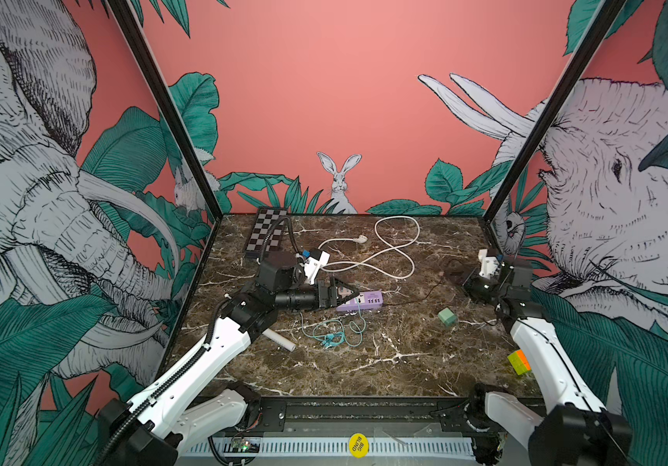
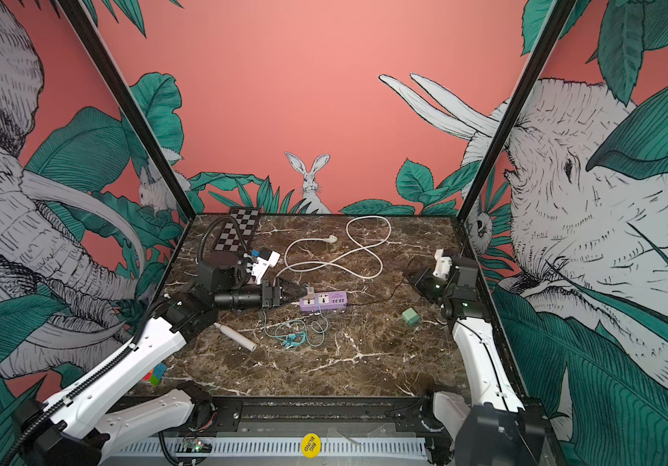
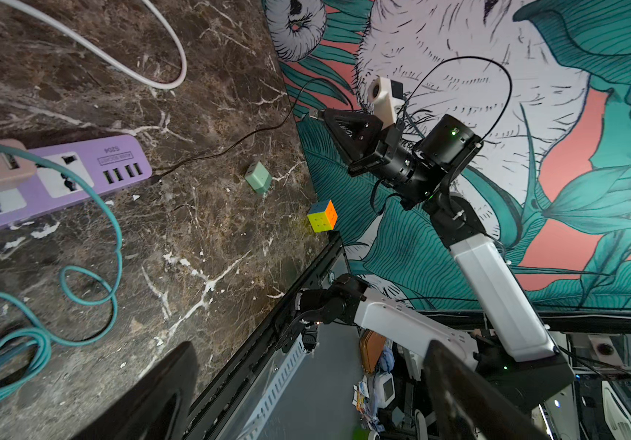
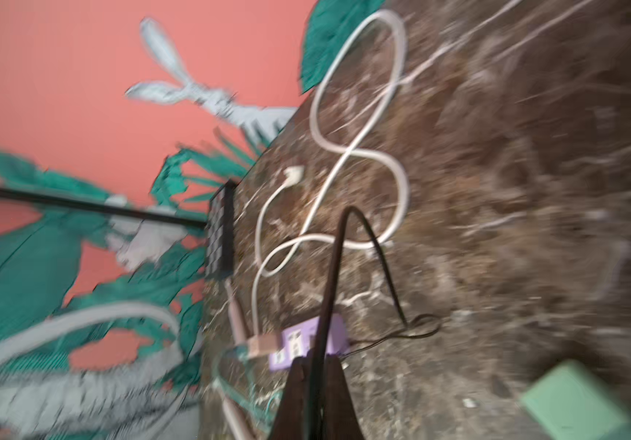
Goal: Charge the electric toothbrush
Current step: Pick up the charging cable from the center of the board, then move the plug to the center of the board.
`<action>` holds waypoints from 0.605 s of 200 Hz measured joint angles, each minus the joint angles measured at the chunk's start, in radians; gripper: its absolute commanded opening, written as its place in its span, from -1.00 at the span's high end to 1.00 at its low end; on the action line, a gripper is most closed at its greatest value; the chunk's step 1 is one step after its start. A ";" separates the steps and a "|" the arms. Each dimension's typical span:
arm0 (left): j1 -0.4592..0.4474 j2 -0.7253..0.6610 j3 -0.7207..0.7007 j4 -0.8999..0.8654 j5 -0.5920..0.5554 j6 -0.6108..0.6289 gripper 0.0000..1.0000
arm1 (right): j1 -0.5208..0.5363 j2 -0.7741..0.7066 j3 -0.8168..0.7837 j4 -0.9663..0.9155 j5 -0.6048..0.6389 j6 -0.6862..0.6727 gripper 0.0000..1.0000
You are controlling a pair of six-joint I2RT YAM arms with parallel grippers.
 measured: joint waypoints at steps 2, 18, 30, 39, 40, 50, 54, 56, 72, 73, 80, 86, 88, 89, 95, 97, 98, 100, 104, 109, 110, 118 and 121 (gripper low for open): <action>0.000 0.001 -0.001 0.000 0.000 0.000 -0.87 | -0.007 0.002 -0.006 -0.003 0.014 -0.003 1.00; 0.000 0.001 -0.006 -0.002 -0.003 0.004 -0.87 | -0.020 -0.008 -0.053 -0.007 0.108 -0.016 1.00; 0.000 0.001 -0.010 0.002 -0.003 0.006 -0.87 | -0.020 -0.024 -0.085 -0.010 0.185 -0.024 1.00; 0.000 0.000 -0.018 0.005 -0.003 0.006 -0.87 | -0.019 -0.032 -0.103 -0.011 0.251 -0.026 1.00; 0.000 0.000 -0.018 0.006 -0.003 0.006 -0.87 | -0.019 -0.032 -0.104 -0.011 0.256 -0.026 1.00; 0.000 0.000 -0.033 0.013 -0.003 0.003 -0.87 | -0.019 -0.031 -0.128 -0.008 0.349 -0.021 1.00; 0.000 0.000 -0.039 0.017 -0.003 0.003 -0.87 | -0.019 -0.030 -0.135 -0.008 0.375 -0.020 1.00; 0.000 0.000 -0.042 0.019 -0.003 0.002 -0.87 | -0.019 -0.029 -0.139 -0.008 0.386 -0.018 1.00; 0.000 0.000 -0.062 0.027 -0.003 -0.002 -0.86 | -0.018 -0.004 -0.183 -0.006 0.493 0.008 1.00; 0.000 0.000 -0.063 0.027 -0.003 -0.002 -0.86 | -0.019 -0.003 -0.186 -0.006 0.499 0.008 1.00; 0.000 0.000 -0.068 0.031 -0.003 -0.004 -0.86 | -0.015 0.013 -0.206 -0.003 0.542 0.025 1.00; 0.000 0.000 -0.072 0.032 -0.003 -0.005 -0.86 | -0.006 0.029 -0.224 0.000 0.578 0.036 1.00; 0.000 0.000 -0.073 0.032 -0.004 -0.005 -0.86 | -0.003 0.034 -0.230 0.001 0.589 0.041 1.00; 0.000 0.000 -0.073 0.032 -0.004 -0.005 -0.86 | -0.001 0.037 -0.233 0.003 0.593 0.044 1.00; 0.000 0.000 -0.075 0.034 -0.004 -0.005 -0.87 | 0.012 0.055 -0.249 0.014 0.620 0.054 1.00; 0.000 0.000 -0.076 0.034 -0.004 -0.005 -0.86 | 0.018 0.066 -0.256 0.022 0.625 0.059 1.00; 0.000 0.000 -0.076 0.035 -0.004 -0.005 -0.86 | 0.020 0.069 -0.257 0.023 0.628 0.060 1.00; 0.000 0.000 -0.076 0.036 -0.004 -0.005 -0.87 | 0.023 0.074 -0.260 0.024 0.635 0.061 1.00; 0.000 0.000 -0.077 0.038 -0.004 -0.005 -0.87 | 0.032 0.096 -0.268 0.037 0.640 0.068 1.00; 0.000 0.000 -0.077 0.040 -0.004 -0.005 -0.86 | 0.040 0.117 -0.273 0.052 0.645 0.073 1.00; 0.000 0.000 -0.077 0.041 -0.004 -0.005 -0.86 | 0.041 0.123 -0.274 0.056 0.645 0.074 1.00; 0.000 0.000 -0.078 0.046 -0.004 -0.005 -0.86 | 0.053 0.158 -0.271 0.109 0.653 0.080 1.00; 0.000 0.000 -0.078 0.047 -0.004 -0.005 -0.86 | 0.055 0.172 -0.267 0.127 0.649 0.082 1.00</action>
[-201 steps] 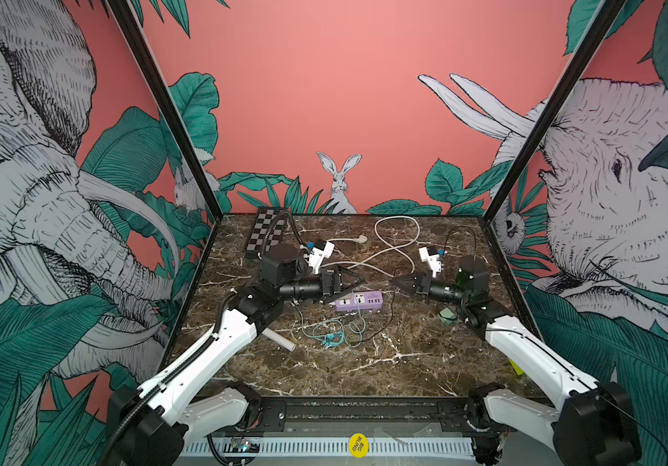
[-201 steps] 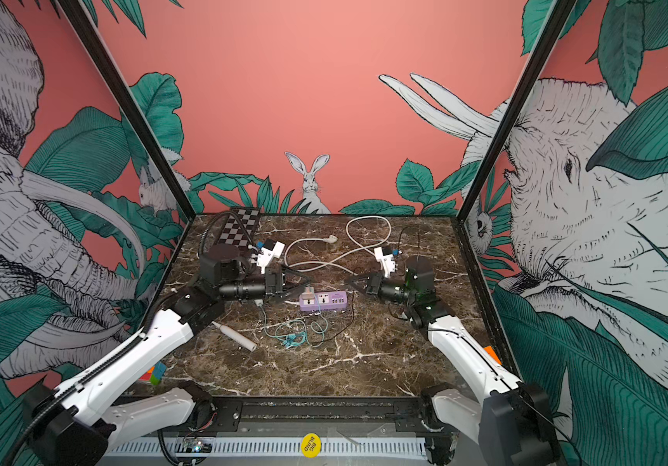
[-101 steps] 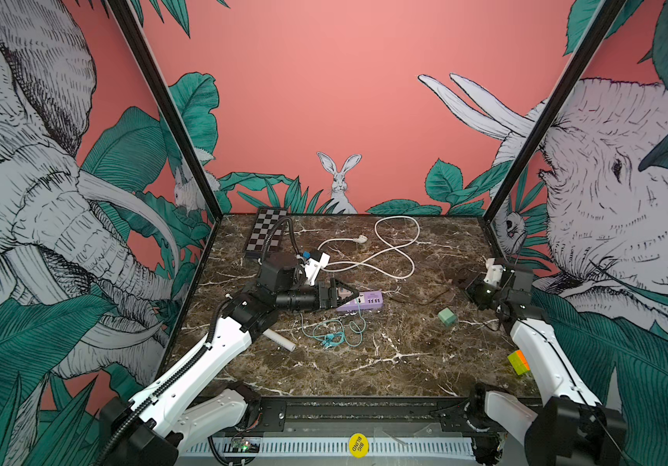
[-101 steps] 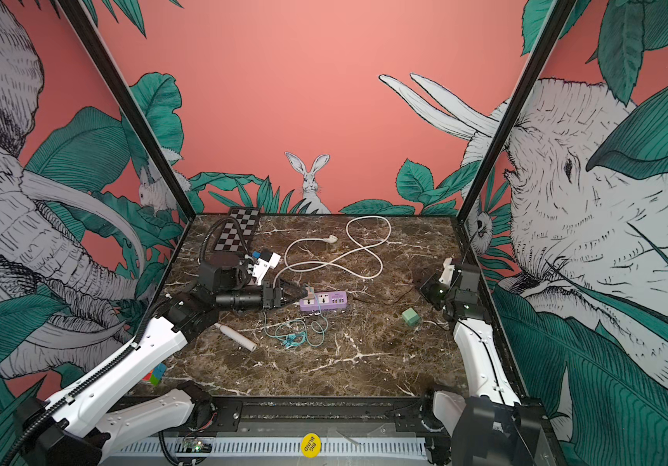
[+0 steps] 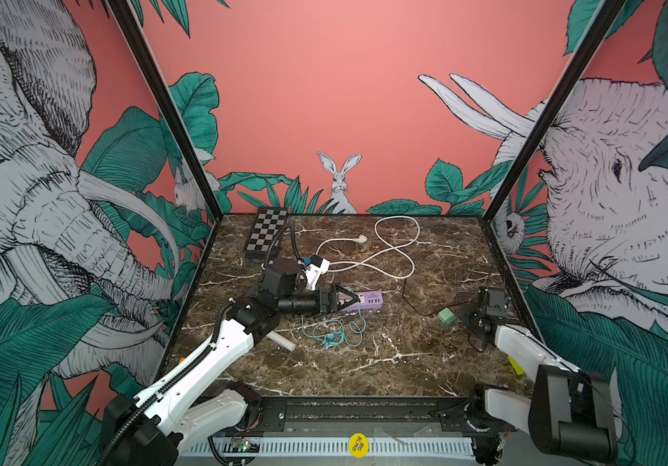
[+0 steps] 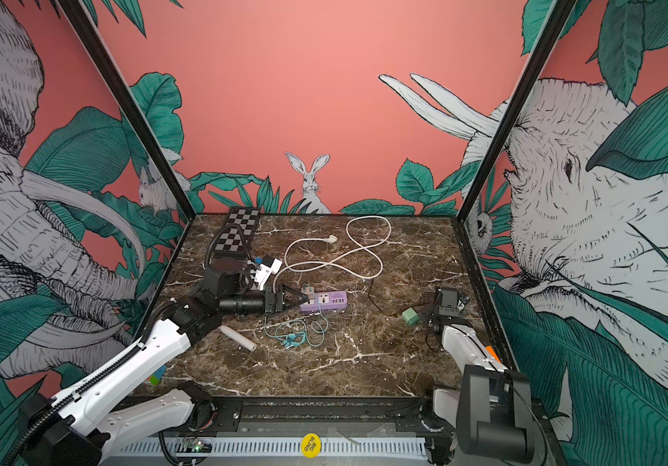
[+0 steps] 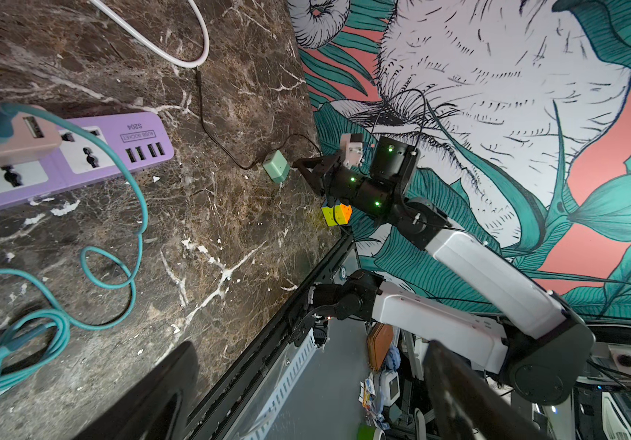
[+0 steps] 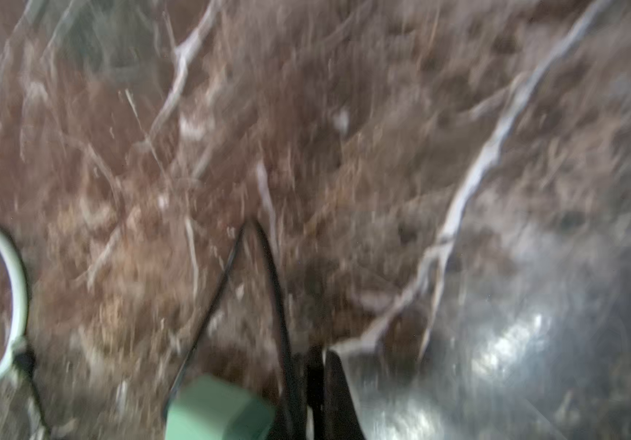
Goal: Charge the electric toothbrush
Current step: Move the plug to the center of the board.
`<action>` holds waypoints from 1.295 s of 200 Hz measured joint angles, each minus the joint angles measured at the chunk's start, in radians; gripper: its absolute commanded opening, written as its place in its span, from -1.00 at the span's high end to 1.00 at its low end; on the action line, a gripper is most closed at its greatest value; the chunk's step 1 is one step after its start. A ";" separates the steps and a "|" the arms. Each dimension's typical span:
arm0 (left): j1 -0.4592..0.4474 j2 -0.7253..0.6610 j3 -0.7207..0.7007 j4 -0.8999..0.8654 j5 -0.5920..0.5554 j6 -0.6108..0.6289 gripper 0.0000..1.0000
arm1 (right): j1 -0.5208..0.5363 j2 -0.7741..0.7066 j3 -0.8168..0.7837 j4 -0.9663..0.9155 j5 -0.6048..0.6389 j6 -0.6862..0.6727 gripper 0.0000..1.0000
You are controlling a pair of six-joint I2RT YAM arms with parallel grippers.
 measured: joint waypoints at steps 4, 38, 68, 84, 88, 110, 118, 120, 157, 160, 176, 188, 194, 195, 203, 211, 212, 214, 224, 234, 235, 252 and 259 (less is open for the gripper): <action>0.000 0.000 0.000 0.001 0.000 0.000 -0.86 | 0.003 0.022 0.006 0.023 -0.003 0.003 1.00; 0.000 -0.009 -0.015 0.005 -0.016 0.000 -0.86 | 0.031 0.116 0.035 0.142 -0.016 0.030 1.00; 0.000 -0.016 -0.028 -0.010 -0.056 -0.012 -0.86 | 0.100 0.050 0.000 0.101 -0.015 0.082 1.00; 0.000 -0.015 -0.031 -0.034 -0.087 -0.025 -0.87 | 0.173 -0.030 -0.033 0.033 -0.015 0.116 1.00; 0.000 -0.014 -0.031 -0.040 -0.094 -0.029 -0.87 | 0.190 -0.053 -0.044 0.017 -0.014 0.129 1.00; -0.009 -0.003 -0.032 -0.066 -0.142 -0.050 -0.87 | 0.268 -0.162 -0.092 -0.060 -0.018 0.181 1.00; -0.014 0.006 -0.032 -0.073 -0.160 -0.057 -0.86 | 0.291 -0.182 -0.101 -0.075 -0.020 0.198 1.00; -0.016 0.008 -0.032 -0.075 -0.165 -0.059 -0.86 | 0.298 -0.185 -0.103 -0.078 -0.021 0.204 1.00; -0.100 0.097 -0.023 -0.108 -0.267 -0.079 -0.87 | 0.435 -0.198 -0.119 -0.057 -0.057 0.275 1.00; -0.111 0.107 -0.018 -0.111 -0.276 -0.079 -0.87 | 0.445 -0.198 -0.119 -0.056 -0.061 0.281 1.00; -0.176 0.173 0.020 -0.119 -0.314 -0.078 -0.87 | 0.475 -0.216 -0.127 -0.058 -0.077 0.289 1.00; -0.218 0.234 0.065 -0.122 -0.335 -0.074 -0.86 | 0.475 -0.261 -0.129 -0.090 -0.064 0.286 1.00; -0.233 0.266 0.091 -0.125 -0.343 -0.070 -0.86 | 0.474 -0.292 -0.121 -0.125 -0.047 0.283 1.00; -0.235 0.270 0.095 -0.125 -0.345 -0.069 -0.86 | 0.474 -0.296 -0.120 -0.130 -0.044 0.282 1.00; -0.253 0.317 0.134 -0.135 -0.362 -0.060 -0.85 | 0.471 -0.345 -0.098 -0.190 -0.012 0.269 1.00; -0.270 0.362 0.175 -0.151 -0.382 -0.048 -0.86 | 0.463 -0.385 -0.067 -0.244 0.016 0.252 1.00; -0.275 0.370 0.184 -0.155 -0.386 -0.047 -0.86 | 0.462 -0.388 -0.064 -0.248 0.019 0.250 1.00; -0.278 0.378 0.193 -0.159 -0.390 -0.043 -0.85 | 0.459 -0.397 -0.052 -0.263 0.027 0.245 1.00; -0.298 0.435 0.252 -0.183 -0.418 -0.026 -0.85 | 0.439 -0.433 0.003 -0.321 0.065 0.211 1.00; -0.320 0.490 0.319 -0.218 -0.449 -0.007 -0.85 | 0.415 -0.449 0.059 -0.361 0.089 0.174 1.00; -0.324 0.499 0.329 -0.221 -0.452 -0.004 -0.84 | 0.413 -0.450 0.063 -0.364 0.091 0.170 1.00; -0.370 0.589 0.447 -0.273 -0.504 0.039 -0.82 | 0.360 -0.444 0.135 -0.416 0.109 0.100 1.00; -0.394 0.640 0.508 -0.303 -0.524 0.063 -0.79 | 0.338 -0.434 0.158 -0.435 0.112 0.073 1.00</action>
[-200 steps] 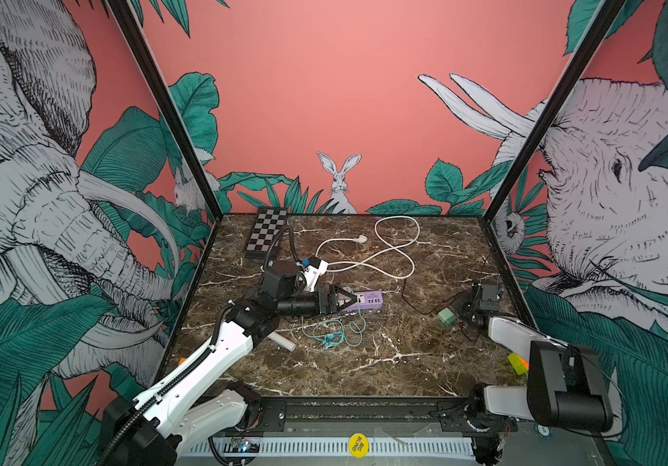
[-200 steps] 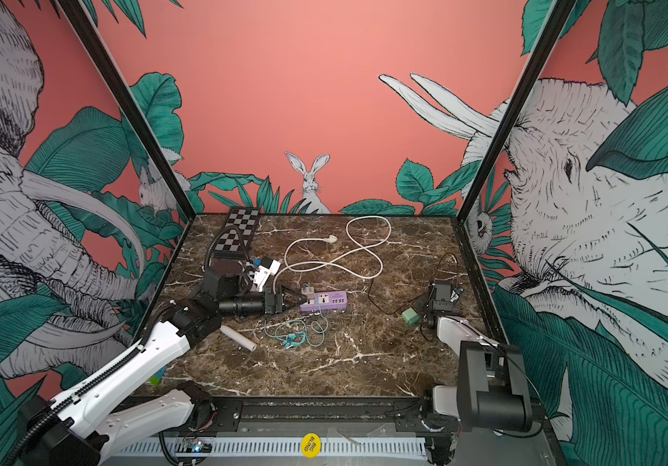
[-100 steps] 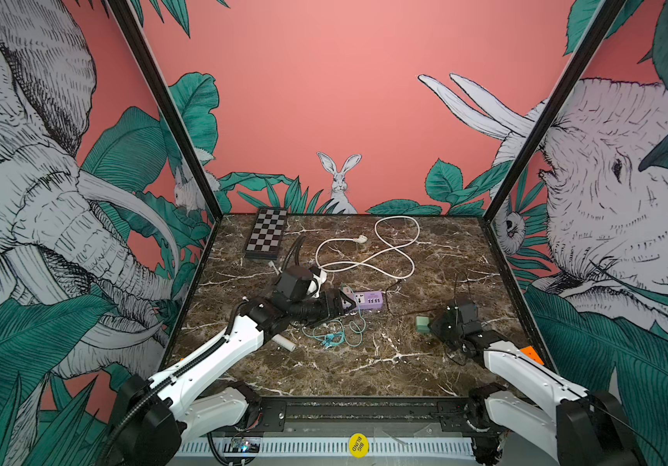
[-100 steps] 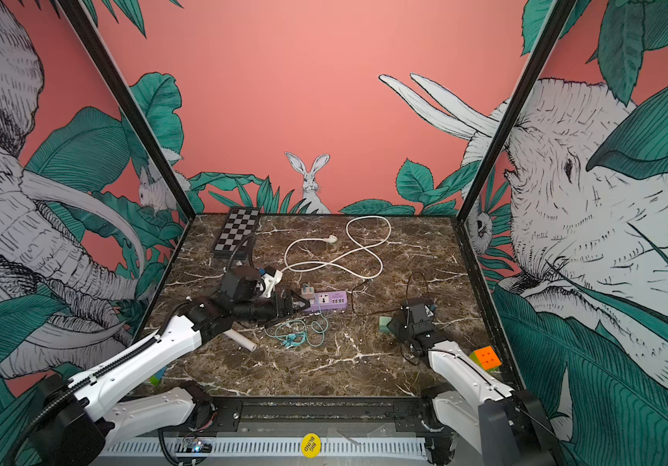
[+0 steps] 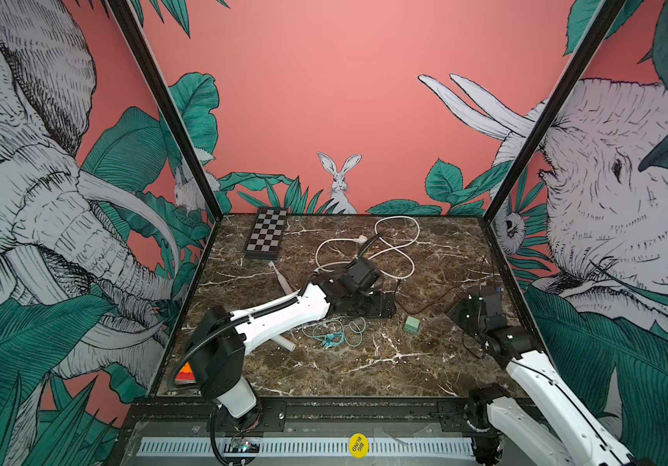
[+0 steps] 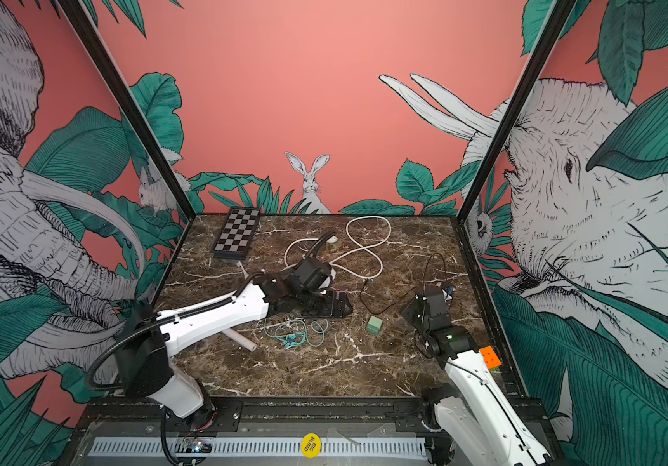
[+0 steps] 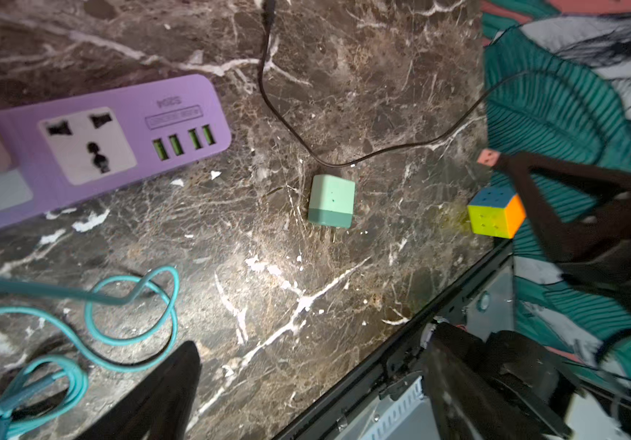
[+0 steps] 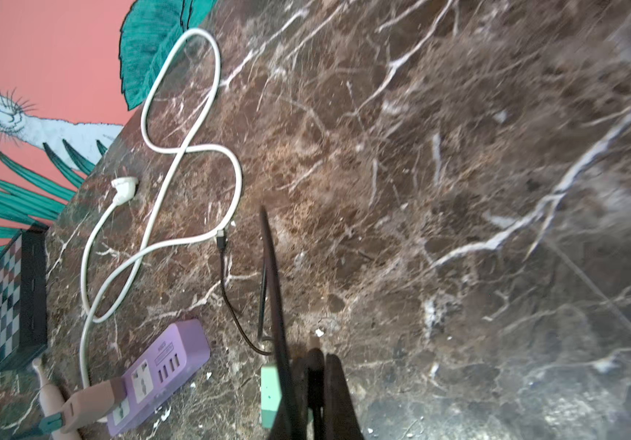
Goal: Charge the electric toothbrush
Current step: Move the plug to the center of the board, then pick up the plug from the center of the board.
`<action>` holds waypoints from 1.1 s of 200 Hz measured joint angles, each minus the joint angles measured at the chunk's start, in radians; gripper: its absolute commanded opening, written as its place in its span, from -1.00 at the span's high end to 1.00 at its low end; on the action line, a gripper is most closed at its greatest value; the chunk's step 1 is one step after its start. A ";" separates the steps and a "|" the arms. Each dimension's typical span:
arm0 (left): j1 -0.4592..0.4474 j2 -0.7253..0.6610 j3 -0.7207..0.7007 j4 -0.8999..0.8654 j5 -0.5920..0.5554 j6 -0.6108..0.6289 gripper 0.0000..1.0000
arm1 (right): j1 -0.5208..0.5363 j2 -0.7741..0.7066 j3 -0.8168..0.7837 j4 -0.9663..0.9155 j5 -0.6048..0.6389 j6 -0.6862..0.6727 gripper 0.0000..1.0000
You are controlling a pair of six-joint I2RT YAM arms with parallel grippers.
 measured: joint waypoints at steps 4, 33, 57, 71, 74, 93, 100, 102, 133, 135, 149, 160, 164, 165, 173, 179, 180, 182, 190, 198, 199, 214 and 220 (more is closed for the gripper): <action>-0.010 0.026 0.032 -0.011 -0.008 0.014 -0.79 | -0.011 0.006 0.011 -0.008 0.000 -0.016 1.00; -0.077 0.210 0.228 -0.086 -0.067 0.106 -0.78 | -0.089 0.054 0.050 -0.053 -0.007 -0.111 1.00; -0.105 0.336 0.312 -0.137 -0.099 0.155 -0.77 | -0.137 0.057 0.082 -0.074 -0.011 -0.164 1.00; -0.110 0.391 0.329 -0.147 -0.112 0.169 -0.76 | -0.154 0.049 0.103 -0.077 -0.011 -0.186 1.00; -0.110 0.402 0.333 -0.153 -0.115 0.170 -0.75 | -0.157 0.046 0.108 -0.078 -0.011 -0.192 1.00; -0.108 0.467 0.372 -0.185 -0.134 0.165 -0.74 | -0.167 0.015 0.131 -0.087 -0.002 -0.221 1.00; -0.108 0.488 0.393 -0.195 -0.142 0.158 -0.74 | -0.170 0.000 0.136 -0.089 0.002 -0.230 1.00; -0.108 0.494 0.399 -0.196 -0.145 0.157 -0.74 | -0.171 -0.003 0.137 -0.090 0.003 -0.233 1.00; -0.108 0.537 0.485 -0.234 -0.187 0.119 -0.75 | -0.177 -0.057 0.158 -0.120 0.021 -0.270 1.00; -0.108 0.538 0.489 -0.235 -0.188 0.118 -0.74 | -0.177 -0.059 0.159 -0.122 0.022 -0.271 1.00; -0.108 0.553 0.537 -0.246 -0.200 0.103 -0.72 | -0.179 -0.085 0.162 -0.137 0.035 -0.284 1.00; -0.108 0.562 0.563 -0.243 -0.199 0.096 -0.71 | -0.181 -0.107 0.162 -0.151 0.043 -0.289 1.00; -0.108 0.565 0.569 -0.242 -0.199 0.095 -0.70 | -0.182 -0.113 0.162 -0.153 0.046 -0.290 1.00; -0.108 0.566 0.570 -0.240 -0.198 0.094 -0.70 | -0.182 -0.114 0.162 -0.154 0.047 -0.291 1.00; -0.108 0.572 0.578 -0.238 -0.193 0.093 -0.67 | -0.182 -0.126 0.163 -0.159 0.051 -0.296 1.00; -0.108 0.577 0.581 -0.236 -0.187 0.096 -0.66 | -0.182 -0.131 0.163 -0.163 0.054 -0.299 1.00; -0.108 0.578 0.583 -0.235 -0.184 0.095 -0.65 | -0.182 -0.132 0.164 -0.165 0.055 -0.301 1.00; -0.108 0.580 0.583 -0.235 -0.182 0.095 -0.65 | -0.183 -0.134 0.164 -0.167 0.055 -0.302 1.00; -0.108 0.590 0.589 -0.235 -0.171 0.097 -0.63 | -0.183 -0.139 0.169 -0.176 0.057 -0.307 1.00; -0.108 0.600 0.593 -0.235 -0.160 0.098 -0.63 | -0.183 -0.142 0.173 -0.182 0.060 -0.310 1.00; -0.108 0.601 0.594 -0.235 -0.159 0.098 -0.63 | -0.183 -0.143 0.174 -0.182 0.060 -0.311 1.00; -0.111 0.618 0.596 -0.237 -0.148 0.098 -0.59 | -0.183 -0.153 0.179 -0.192 0.064 -0.314 1.00; -0.113 0.623 0.596 -0.238 -0.147 0.099 -0.57 | -0.183 -0.158 0.180 -0.193 0.066 -0.315 1.00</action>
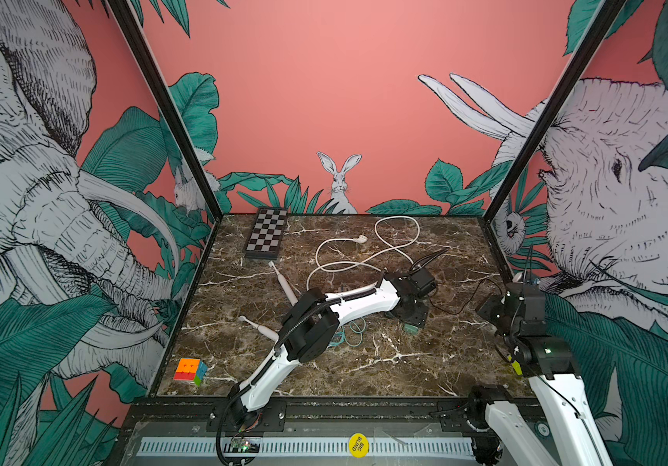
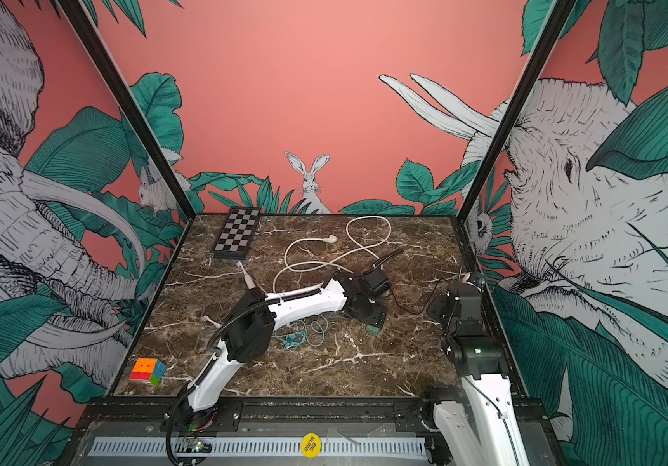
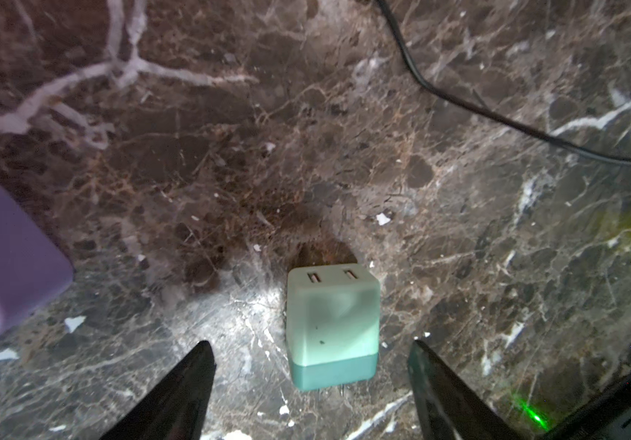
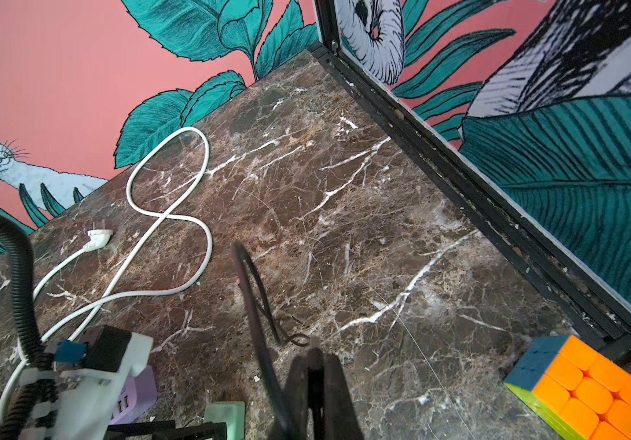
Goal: Charge the electric toothbrush
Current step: Pick up the plug from the center of the board.
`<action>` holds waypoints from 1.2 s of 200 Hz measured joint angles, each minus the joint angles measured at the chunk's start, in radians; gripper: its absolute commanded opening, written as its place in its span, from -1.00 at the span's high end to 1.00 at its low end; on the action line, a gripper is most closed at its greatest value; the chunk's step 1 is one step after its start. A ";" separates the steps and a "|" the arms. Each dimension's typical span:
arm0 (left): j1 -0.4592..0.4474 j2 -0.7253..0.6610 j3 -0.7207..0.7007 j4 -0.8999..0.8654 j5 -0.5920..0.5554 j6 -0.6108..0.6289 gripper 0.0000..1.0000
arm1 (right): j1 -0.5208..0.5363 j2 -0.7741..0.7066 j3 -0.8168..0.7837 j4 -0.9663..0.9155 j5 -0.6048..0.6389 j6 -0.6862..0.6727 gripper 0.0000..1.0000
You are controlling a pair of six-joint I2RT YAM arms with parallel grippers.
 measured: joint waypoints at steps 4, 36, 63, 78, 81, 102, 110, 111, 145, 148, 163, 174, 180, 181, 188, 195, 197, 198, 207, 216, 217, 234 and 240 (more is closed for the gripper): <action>-0.002 0.003 0.000 0.000 0.000 0.001 -0.55 | 0.000 -0.002 0.000 -0.003 0.001 0.000 1.00; -0.011 0.031 0.018 -0.008 0.006 0.005 -0.40 | 0.000 -0.019 0.001 -0.019 0.008 0.000 1.00; -0.019 0.067 0.066 -0.016 0.009 0.011 -0.34 | 0.000 -0.026 0.014 -0.029 0.009 0.000 1.00; -0.023 0.080 0.080 -0.022 0.010 0.015 -0.31 | 0.000 -0.034 0.022 -0.034 0.010 0.000 1.00; -0.024 0.083 0.083 -0.023 0.010 0.016 -0.30 | 0.000 -0.035 0.024 -0.035 0.011 0.000 1.00; -0.032 0.091 0.085 -0.035 0.011 0.023 -0.22 | 0.000 -0.047 0.038 -0.042 0.012 0.000 1.00; -0.035 0.093 0.085 -0.041 0.011 0.025 -0.20 | 0.000 -0.050 0.041 -0.042 0.012 0.000 1.00; -0.035 0.093 0.085 -0.041 0.011 0.026 -0.20 | 0.000 -0.051 0.042 -0.042 0.012 0.000 1.00; -0.042 0.103 0.100 -0.061 0.004 0.034 -0.11 | 0.000 -0.054 0.050 -0.055 0.012 0.001 1.00; -0.042 0.105 0.101 -0.063 0.003 0.035 -0.11 | 0.000 -0.055 0.050 -0.056 0.011 0.001 1.00; -0.042 0.106 0.103 -0.065 0.004 0.038 -0.10 | 0.000 -0.058 0.050 -0.061 0.011 0.001 1.00; -0.042 0.106 0.104 -0.067 0.003 0.041 -0.01 | 0.000 -0.061 0.050 -0.065 0.011 0.001 1.00; -0.042 0.106 0.104 -0.067 0.003 0.043 0.02 | 0.000 -0.063 0.050 -0.066 0.011 0.001 1.00; -0.042 0.106 0.104 -0.068 0.003 0.043 0.02 | 0.000 -0.063 0.050 -0.066 0.011 0.001 1.00; -0.042 0.107 0.104 -0.068 0.002 0.048 0.03 | 0.000 -0.066 0.051 -0.066 0.011 0.001 1.00; -0.042 0.107 0.105 -0.068 0.000 0.050 0.03 | 0.000 -0.068 0.051 -0.067 0.010 0.001 1.00; -0.042 0.107 0.105 -0.068 0.001 0.050 0.03 | 0.000 -0.069 0.050 -0.068 0.010 0.001 1.00; -0.042 0.107 0.105 -0.068 0.000 0.051 0.03 | 0.000 -0.069 0.051 -0.068 0.010 0.001 1.00; -0.042 0.108 0.105 -0.069 -0.001 0.053 0.04 | 0.000 -0.072 0.051 -0.069 0.008 0.002 1.00; -0.042 0.110 0.110 -0.073 -0.001 0.056 0.05 | 0.000 -0.072 0.051 -0.070 0.006 0.002 1.00; -0.042 0.110 0.111 -0.074 -0.001 0.056 0.05 | 0.000 -0.072 0.050 -0.070 0.006 0.002 1.00; -0.042 0.114 0.118 -0.078 -0.004 0.062 0.12 | 0.000 -0.073 0.051 -0.071 0.000 0.004 1.00; -0.042 0.114 0.118 -0.079 -0.005 0.066 0.17 | 0.000 -0.073 0.051 -0.071 -0.003 0.004 1.00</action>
